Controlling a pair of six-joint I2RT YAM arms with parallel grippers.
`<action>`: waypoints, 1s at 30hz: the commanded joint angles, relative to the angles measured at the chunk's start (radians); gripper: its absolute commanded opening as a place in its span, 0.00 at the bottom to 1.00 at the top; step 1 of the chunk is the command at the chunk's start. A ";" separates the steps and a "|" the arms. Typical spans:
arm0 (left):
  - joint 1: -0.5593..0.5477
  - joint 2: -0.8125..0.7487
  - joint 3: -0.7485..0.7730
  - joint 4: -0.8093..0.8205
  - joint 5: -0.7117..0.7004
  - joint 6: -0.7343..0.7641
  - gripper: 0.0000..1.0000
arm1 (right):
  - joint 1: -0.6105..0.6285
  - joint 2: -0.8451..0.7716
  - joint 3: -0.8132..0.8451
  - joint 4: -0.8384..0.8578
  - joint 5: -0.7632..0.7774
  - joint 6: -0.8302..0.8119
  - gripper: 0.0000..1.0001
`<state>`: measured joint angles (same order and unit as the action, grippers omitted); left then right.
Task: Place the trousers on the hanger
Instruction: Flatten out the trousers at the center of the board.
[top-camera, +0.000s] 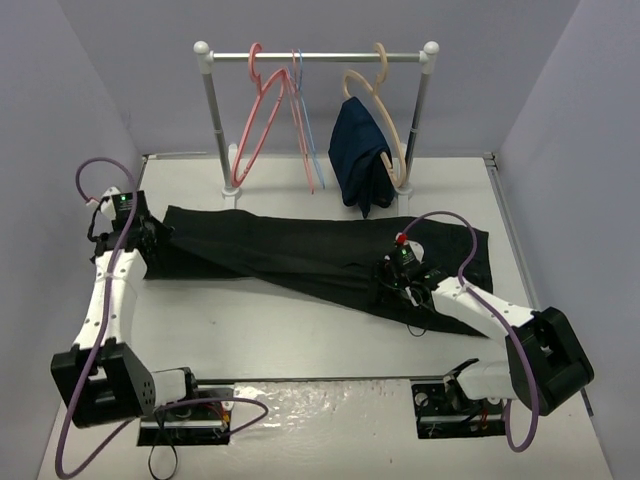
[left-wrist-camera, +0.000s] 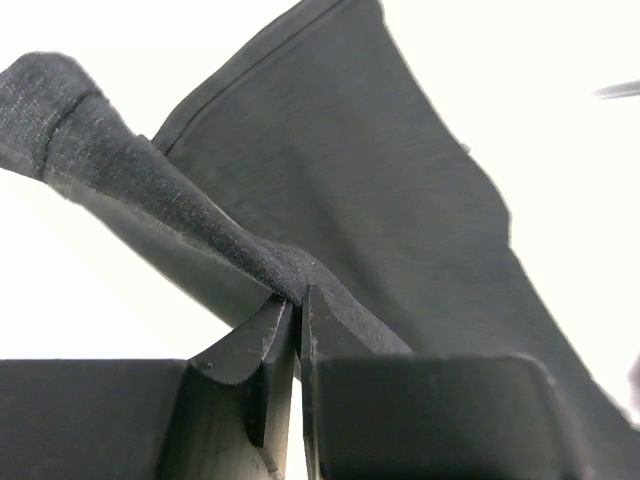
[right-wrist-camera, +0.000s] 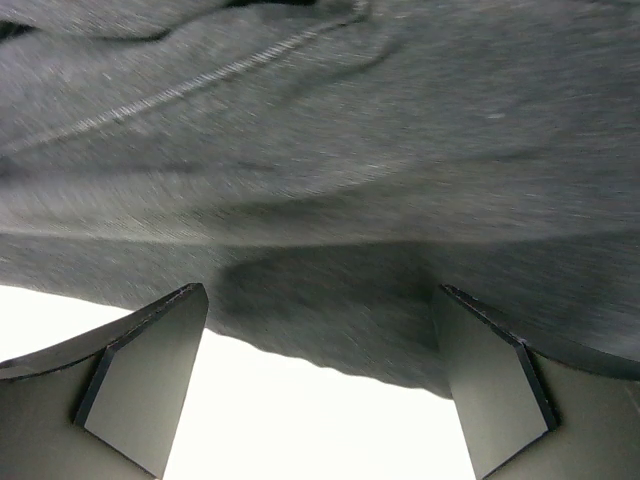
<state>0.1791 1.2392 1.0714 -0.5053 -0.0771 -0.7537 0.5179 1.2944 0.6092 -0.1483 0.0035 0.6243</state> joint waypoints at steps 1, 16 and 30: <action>0.004 -0.194 -0.018 -0.086 0.000 0.045 0.00 | -0.008 -0.047 0.049 -0.026 0.047 -0.005 0.92; -0.104 -0.452 -0.328 -0.388 -0.124 -0.106 0.01 | -0.048 -0.013 0.072 -0.109 0.043 0.019 0.92; -0.070 -0.362 -0.217 -0.288 -0.337 0.017 0.01 | -0.269 0.018 -0.061 -0.112 -0.068 0.124 0.99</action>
<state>0.0952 0.8594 0.7619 -0.8386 -0.3134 -0.7799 0.3921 1.3723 0.6519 -0.2163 -0.0168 0.6743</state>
